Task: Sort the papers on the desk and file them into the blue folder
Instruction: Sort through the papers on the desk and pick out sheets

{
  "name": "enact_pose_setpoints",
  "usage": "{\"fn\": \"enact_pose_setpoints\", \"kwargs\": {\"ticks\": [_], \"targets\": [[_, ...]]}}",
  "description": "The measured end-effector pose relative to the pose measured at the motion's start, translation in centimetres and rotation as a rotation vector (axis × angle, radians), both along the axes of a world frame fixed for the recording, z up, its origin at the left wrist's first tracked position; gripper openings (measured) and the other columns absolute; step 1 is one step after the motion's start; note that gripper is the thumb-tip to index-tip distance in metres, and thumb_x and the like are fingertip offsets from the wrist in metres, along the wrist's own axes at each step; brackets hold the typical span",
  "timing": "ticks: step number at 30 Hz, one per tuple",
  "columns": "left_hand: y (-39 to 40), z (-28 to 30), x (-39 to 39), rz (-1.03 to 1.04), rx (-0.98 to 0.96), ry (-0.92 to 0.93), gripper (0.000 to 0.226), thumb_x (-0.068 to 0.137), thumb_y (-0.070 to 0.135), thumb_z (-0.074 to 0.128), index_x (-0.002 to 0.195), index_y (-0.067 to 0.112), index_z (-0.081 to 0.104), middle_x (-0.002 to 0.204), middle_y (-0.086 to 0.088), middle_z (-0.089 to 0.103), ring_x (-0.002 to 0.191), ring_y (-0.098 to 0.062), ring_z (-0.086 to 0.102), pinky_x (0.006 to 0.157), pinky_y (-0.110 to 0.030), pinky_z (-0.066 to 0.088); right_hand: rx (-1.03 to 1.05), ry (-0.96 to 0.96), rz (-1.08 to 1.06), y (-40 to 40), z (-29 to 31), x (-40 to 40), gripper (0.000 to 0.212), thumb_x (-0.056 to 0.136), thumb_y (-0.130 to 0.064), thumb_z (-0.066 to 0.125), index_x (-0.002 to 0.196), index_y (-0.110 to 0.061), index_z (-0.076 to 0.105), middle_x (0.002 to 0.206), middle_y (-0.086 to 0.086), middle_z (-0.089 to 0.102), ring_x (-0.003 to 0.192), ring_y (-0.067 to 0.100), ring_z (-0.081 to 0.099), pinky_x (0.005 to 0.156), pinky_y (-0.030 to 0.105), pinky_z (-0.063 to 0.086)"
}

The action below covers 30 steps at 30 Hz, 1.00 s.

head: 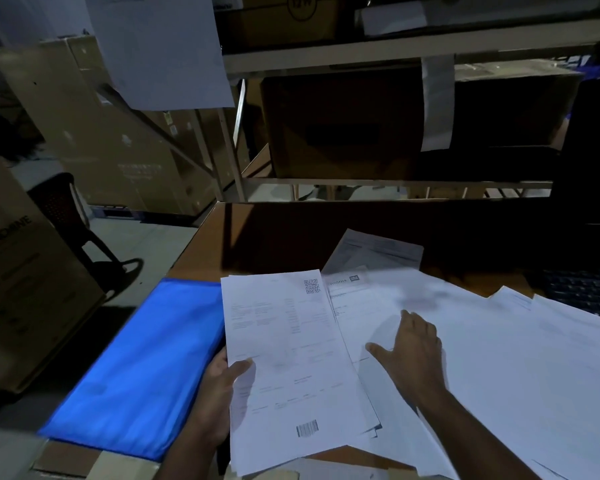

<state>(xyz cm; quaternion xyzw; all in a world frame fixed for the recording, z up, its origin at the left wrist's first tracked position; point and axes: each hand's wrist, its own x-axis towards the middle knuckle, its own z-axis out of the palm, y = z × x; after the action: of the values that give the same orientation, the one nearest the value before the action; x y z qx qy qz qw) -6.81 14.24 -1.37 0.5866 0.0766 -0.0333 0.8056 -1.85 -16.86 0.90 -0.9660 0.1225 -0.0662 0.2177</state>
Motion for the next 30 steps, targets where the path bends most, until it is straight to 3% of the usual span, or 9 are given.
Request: {"fn": "enact_pose_setpoints", "kwargs": {"ticks": [6, 11, 14, 16, 20, 23, 25, 27, 30], "targets": [[-0.8, 1.0, -0.3, -0.004, -0.016, 0.007, 0.044, 0.098, 0.003, 0.055, 0.141, 0.010, 0.058, 0.134, -0.019, 0.069, 0.117, -0.043, 0.069, 0.090, -0.050, 0.061, 0.222, 0.008, -0.023, 0.3, 0.8, 0.6, 0.096, 0.078, -0.027, 0.085, 0.152, -0.006, 0.029, 0.146, 0.015, 0.044, 0.131, 0.033, 0.048, 0.104, 0.039, 0.044], [-0.9, 1.2, -0.3, -0.004, -0.017, 0.017, 0.043, 0.099, 0.003, 0.054, 0.141, 0.012, 0.058, 0.134, -0.017, 0.070, 0.117, -0.041, 0.070, 0.088, -0.048, 0.061, 0.685, -0.082, -0.247, -0.2, 1.7, 0.5, 0.060, 0.090, -0.007, 0.069, 0.145, -0.009, 0.044, 0.130, 0.018, 0.059, 0.092, 0.036, 0.069, 0.075, 0.037, 0.058], [-0.9, 1.0, -0.2, 0.006, 0.002, 0.024, 0.045, 0.098, 0.005, 0.056, 0.142, 0.012, 0.057, 0.136, -0.016, 0.069, 0.119, -0.041, 0.068, 0.097, -0.054, 0.057, 0.879, -0.105, -0.318, -0.6, 3.0, 0.4, 0.020, 0.098, -0.009, 0.058, 0.118, -0.007, 0.060, 0.108, 0.015, 0.067, 0.068, 0.026, 0.070, 0.057, 0.030, 0.055], [-0.8, 0.9, -0.2, 0.020, -0.003, 0.036, 0.045, 0.099, 0.005, 0.056, 0.143, 0.013, 0.056, 0.137, -0.016, 0.068, 0.122, -0.041, 0.067, 0.104, -0.060, 0.052, 0.990, -0.201, -0.362, -0.7, 3.9, 0.2, 0.012, 0.101, -0.009, 0.052, 0.111, -0.014, 0.058, 0.110, 0.013, 0.067, 0.067, 0.025, 0.072, 0.066, 0.039, 0.059], [-0.5, 0.3, 0.0, 0.020, -0.030, 0.040, 0.045, 0.101, 0.005, 0.056, 0.145, 0.016, 0.055, 0.141, -0.015, 0.065, 0.126, -0.042, 0.064, 0.110, -0.067, 0.045, 1.340, -0.345, -0.457, -1.0, 5.1, 0.4, 0.033, 0.103, -0.009, 0.046, 0.130, -0.027, 0.051, 0.123, -0.004, 0.060, 0.080, 0.022, 0.075, 0.080, 0.038, 0.052], [-0.6, 0.2, 0.2, 0.014, -0.049, 0.043, 0.046, 0.103, 0.003, 0.052, 0.147, 0.015, 0.052, 0.142, -0.014, 0.065, 0.127, -0.041, 0.064, 0.110, -0.065, 0.045, 1.609, -0.228, -0.483, -0.6, 5.1, 0.4, 0.026, 0.099, 0.001, 0.050, 0.120, -0.016, 0.053, 0.115, 0.006, 0.066, 0.069, 0.019, 0.075, 0.055, 0.027, 0.047], [-0.9, 0.4, 0.2, 0.027, -0.069, 0.049, 0.046, 0.104, 0.002, 0.051, 0.147, 0.014, 0.052, 0.142, -0.015, 0.065, 0.126, -0.041, 0.065, 0.108, -0.062, 0.048, 1.525, -0.033, -0.417, 0.6, 5.1, -0.1, 0.008, 0.097, 0.002, 0.052, 0.104, -0.003, 0.052, 0.082, 0.009, 0.072, 0.049, 0.016, 0.067, 0.042, 0.022, 0.036], [-1.1, 0.6, 0.1, 0.046, -0.092, 0.062, 0.044, 0.103, 0.002, 0.053, 0.145, 0.013, 0.054, 0.140, -0.016, 0.066, 0.124, -0.041, 0.066, 0.102, -0.058, 0.053, 1.419, 0.160, -0.363, 1.7, 5.1, -0.3, 0.017, 0.099, -0.002, 0.052, 0.082, -0.002, 0.052, 0.051, 0.002, 0.066, 0.049, 0.022, 0.051, 0.050, 0.026, 0.032], [-1.3, 1.3, -0.1, 0.063, -0.156, 0.109, 0.043, 0.089, 0.015, 0.079, 0.127, 0.005, 0.062, 0.125, -0.025, 0.068, 0.106, -0.044, 0.070, 0.085, -0.047, 0.061, 1.267, 0.374, -0.167, 2.1, 4.9, -0.8, 0.015, 0.095, -0.001, 0.054, 0.085, 0.008, 0.059, 0.061, 0.015, 0.064, 0.059, 0.025, 0.047, 0.056, 0.034, 0.035]]}}
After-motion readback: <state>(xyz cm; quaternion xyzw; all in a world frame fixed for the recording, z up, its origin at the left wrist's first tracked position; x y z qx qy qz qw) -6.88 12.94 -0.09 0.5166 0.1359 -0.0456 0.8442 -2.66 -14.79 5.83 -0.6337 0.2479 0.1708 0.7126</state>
